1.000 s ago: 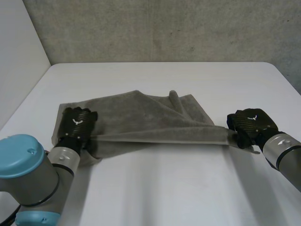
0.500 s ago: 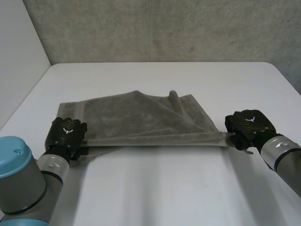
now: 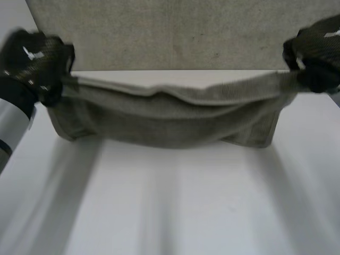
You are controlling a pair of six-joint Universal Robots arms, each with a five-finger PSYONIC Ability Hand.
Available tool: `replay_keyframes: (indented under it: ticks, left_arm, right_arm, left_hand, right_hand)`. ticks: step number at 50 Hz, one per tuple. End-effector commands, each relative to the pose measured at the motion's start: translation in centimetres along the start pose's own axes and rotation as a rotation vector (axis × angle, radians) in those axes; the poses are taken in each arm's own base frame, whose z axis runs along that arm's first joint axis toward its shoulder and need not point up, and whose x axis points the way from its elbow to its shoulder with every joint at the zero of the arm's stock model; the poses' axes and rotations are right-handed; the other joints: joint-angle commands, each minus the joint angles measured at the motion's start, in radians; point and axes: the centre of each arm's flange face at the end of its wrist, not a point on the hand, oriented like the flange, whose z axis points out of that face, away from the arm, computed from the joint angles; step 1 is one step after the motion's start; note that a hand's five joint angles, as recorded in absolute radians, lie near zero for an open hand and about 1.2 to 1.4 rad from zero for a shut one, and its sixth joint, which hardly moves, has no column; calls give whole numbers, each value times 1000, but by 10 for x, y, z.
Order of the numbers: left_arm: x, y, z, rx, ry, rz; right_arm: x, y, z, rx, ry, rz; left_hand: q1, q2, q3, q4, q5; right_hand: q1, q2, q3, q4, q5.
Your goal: Fold the towel.
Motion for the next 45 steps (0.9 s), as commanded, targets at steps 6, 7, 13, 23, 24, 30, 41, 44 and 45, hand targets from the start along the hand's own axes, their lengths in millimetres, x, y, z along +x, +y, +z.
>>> replay_keyframes:
  ticks: [6,7,13,23,24,30,41,44,45]
  left_arm:
    - [34,123,47,-390,131,-16]
    - [34,123,47,-390,131,-16]
    - [29,126,97,-299,90,44]
    - [-57,-19,150,404,-292,20]
    - [-68,-40,146,508,-343,6]
    - [-68,-42,131,560,-350,-13]
    - [-7,88,91,120,-172,-51]
    - [11,120,74,18,-105,-63]
    - [11,120,74,17,-105,-63]
  right_arm:
    - [-53,77,72,-329,-233,-89]
    - [-65,82,81,-356,-250,-119]
    - [-73,85,114,-365,-195,-173]
    - [45,-78,119,389,466,74]
    - [46,-78,119,390,466,75]
    - [35,-77,103,340,389,57]
    - [-42,21,104,-50,55,45]
    - [-66,55,100,-145,-37,13]
    - [-79,72,97,-187,-81,6]
  left_hand:
    - [237,179,180,178,202]
    - [237,179,180,178,202]
    - [237,179,180,178,202]
    - [237,179,180,178,202]
    - [237,179,180,178,202]
    - [237,179,180,178,202]
    - [237,179,180,178,202]
    - [237,179,180,178,202]
    - [237,179,180,178,202]
  right_hand:
    - [61,50,53,53,36]
    - [61,50,53,53,36]
    - [61,50,53,53,36]
    - [61,50,53,53,36]
    - [61,50,53,53,36]
    - [61,50,53,53,36]
    - [61,50,53,53,36]
    - [61,50,53,53,36]
    - [61,50,53,53,36]
